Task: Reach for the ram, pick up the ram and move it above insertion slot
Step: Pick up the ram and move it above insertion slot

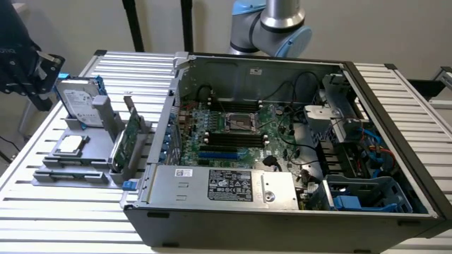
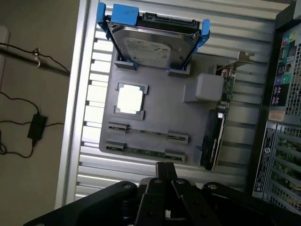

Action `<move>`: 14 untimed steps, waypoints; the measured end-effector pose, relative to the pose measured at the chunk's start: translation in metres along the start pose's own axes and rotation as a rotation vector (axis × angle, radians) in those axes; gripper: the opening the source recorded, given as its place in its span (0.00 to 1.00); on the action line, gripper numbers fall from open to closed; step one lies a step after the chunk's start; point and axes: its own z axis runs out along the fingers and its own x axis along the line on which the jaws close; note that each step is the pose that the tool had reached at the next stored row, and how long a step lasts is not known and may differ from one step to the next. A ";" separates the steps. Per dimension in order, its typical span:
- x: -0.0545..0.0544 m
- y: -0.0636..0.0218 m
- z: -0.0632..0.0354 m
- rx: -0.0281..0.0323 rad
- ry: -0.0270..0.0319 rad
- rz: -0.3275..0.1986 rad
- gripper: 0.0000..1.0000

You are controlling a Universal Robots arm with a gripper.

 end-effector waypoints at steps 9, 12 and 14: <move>0.000 -0.0001 0.0014 0.0001 0.0055 -0.164 0.11; 0.000 -0.0001 0.0019 0.0001 0.0073 -0.218 0.11; 0.000 -0.0001 0.0023 0.0001 0.0084 -0.254 0.11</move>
